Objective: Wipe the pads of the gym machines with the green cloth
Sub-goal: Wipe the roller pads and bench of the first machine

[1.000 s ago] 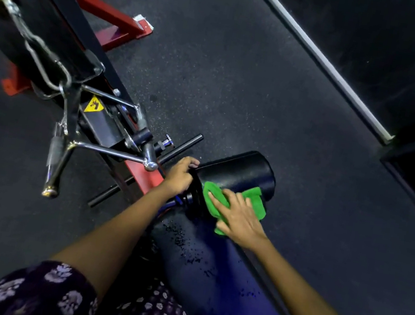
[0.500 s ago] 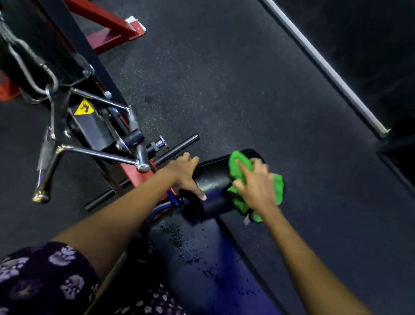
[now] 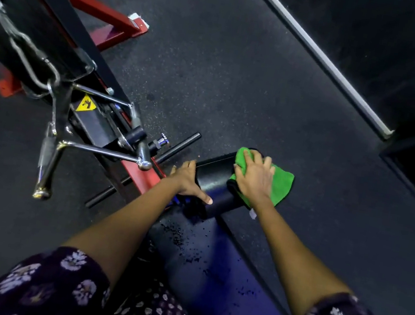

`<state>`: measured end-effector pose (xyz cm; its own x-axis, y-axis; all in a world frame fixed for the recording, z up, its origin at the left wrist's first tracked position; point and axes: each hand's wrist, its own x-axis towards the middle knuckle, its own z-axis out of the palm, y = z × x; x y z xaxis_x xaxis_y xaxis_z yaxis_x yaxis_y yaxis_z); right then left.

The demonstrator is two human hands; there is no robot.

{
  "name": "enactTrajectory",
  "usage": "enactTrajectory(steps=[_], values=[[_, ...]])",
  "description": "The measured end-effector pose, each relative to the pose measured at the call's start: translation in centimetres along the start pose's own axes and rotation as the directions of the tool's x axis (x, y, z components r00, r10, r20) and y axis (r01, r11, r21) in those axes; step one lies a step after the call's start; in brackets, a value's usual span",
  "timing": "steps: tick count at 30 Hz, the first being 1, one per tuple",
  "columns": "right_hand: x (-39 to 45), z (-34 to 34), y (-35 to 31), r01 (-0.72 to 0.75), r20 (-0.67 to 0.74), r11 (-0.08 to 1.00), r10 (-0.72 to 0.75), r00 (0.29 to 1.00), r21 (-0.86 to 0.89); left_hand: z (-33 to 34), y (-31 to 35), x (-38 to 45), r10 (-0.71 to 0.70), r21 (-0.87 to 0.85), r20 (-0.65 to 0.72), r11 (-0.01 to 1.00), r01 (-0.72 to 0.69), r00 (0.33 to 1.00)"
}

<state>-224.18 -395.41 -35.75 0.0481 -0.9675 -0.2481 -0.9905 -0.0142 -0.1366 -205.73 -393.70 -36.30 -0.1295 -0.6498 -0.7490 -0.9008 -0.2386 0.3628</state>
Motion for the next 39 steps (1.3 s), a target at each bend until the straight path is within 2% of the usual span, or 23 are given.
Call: enactTrajectory(steps=[2,4,6,7,8,10,11,12,14,16,18,20,23,25,27,29,32,33,36,37,39], values=[[-1.6,0.6,-2.3,0.147,0.039,0.989,-0.146,0.988,-0.01,0.6,0.6,-0.3,-0.005,0.045,-0.024,0.999,0.006,1.0],[-3.5,1.0,-3.5,0.319,0.057,0.948,-0.319,0.946,0.023,1.4,1.0,-0.9,-0.01,0.077,-0.08,0.997,0.016,0.997],[-3.6,0.9,-2.6,0.426,0.023,0.904,-0.427,0.904,0.04,2.3,1.4,-1.9,-0.016,0.101,-0.145,0.994,0.031,0.989],[-2.9,0.7,-1.3,0.416,0.009,0.909,-0.416,0.909,0.007,3.0,1.8,-2.5,-0.018,0.128,-0.179,0.991,0.041,0.984],[-1.8,0.6,0.0,0.345,-0.001,0.938,-0.345,0.938,-0.033,3.6,2.3,-3.0,-0.02,0.168,-0.216,0.984,0.058,0.976],[0.8,-0.1,3.0,0.057,-0.007,0.998,-0.057,0.998,-0.017,5.1,3.4,-3.9,-0.029,0.254,-0.269,0.962,0.1,0.963],[1.7,-0.7,3.7,-0.075,0.011,0.996,0.074,0.997,0.041,5.9,3.7,-4.3,-0.036,0.285,-0.292,0.951,0.123,0.956],[2.2,-1.2,3.7,-0.136,0.022,0.988,0.135,0.991,0.075,6.7,3.9,-4.5,-0.042,0.3,-0.317,0.943,0.143,0.947],[1.7,-1.2,1.8,-0.058,0.025,0.998,0.058,0.998,-0.003,7.6,3.9,-4.7,-0.052,0.32,-0.334,0.933,0.164,0.941],[-0.4,-0.6,-1.2,0.124,0.065,0.99,-0.12,0.991,-0.071,7.8,3.7,-4.4,-0.04,0.336,-0.335,0.929,0.159,0.941],[-3.0,0.2,-3.3,0.259,0.09,0.964,-0.253,0.963,-0.053,7.5,3.3,-4.2,0.002,0.324,-0.319,0.94,0.108,0.948],[-3.7,0.6,-3.0,0.334,0.095,0.94,-0.327,0.94,-0.066,6.8,2.5,-4.1,0.065,0.25,-0.321,0.968,0.018,0.945],[-3.0,0.5,-0.6,0.24,0.068,0.964,-0.233,0.97,-0.118,4.7,0.5,-4.1,0.148,0.182,-0.349,0.979,-0.088,0.925],[-3.1,0.9,-0.3,0.113,0.043,0.989,-0.109,0.993,-0.092,3.2,-0.4,-3.5,0.176,0.092,-0.367,0.984,-0.153,0.913],[-4.1,1.5,-1.6,0.052,0.039,0.998,-0.051,0.998,-0.046,2.1,-0.7,-2.7,0.172,0.036,-0.35,0.985,-0.17,0.921],[-5.3,1.8,-2.6,0.109,0.002,0.994,-0.109,0.994,-0.006,1.8,-0.5,-2.1,0.132,0.074,-0.227,0.99,-0.118,0.965],[-4.8,1.9,-0.3,0.265,-0.047,0.961,-0.269,0.962,-0.074,1.6,0.0,-1.6,0.083,0.142,-0.062,0.987,-0.073,0.995],[-3.9,1.4,0.9,0.236,-0.056,0.967,-0.242,0.969,-0.09,1.6,0.2,-1.5,0.076,0.139,-0.045,0.988,-0.069,0.996],[-1.0,0.7,3.0,-0.088,-0.047,0.996,0.088,0.995,0.01,1.9,0.8,-1.9,0.068,0.142,-0.071,0.988,-0.057,0.995],[-0.4,0.7,2.9,-0.135,-0.057,0.989,0.139,0.989,0.064,2.2,0.9,-2.1,0.061,0.141,-0.092,0.989,-0.047,0.994],[-0.3,0.9,1.7,-0.137,-0.061,0.986,0.143,0.988,0.1,2.9,1.1,-2.6,0.053,0.159,-0.138,0.987,-0.03,0.989]])
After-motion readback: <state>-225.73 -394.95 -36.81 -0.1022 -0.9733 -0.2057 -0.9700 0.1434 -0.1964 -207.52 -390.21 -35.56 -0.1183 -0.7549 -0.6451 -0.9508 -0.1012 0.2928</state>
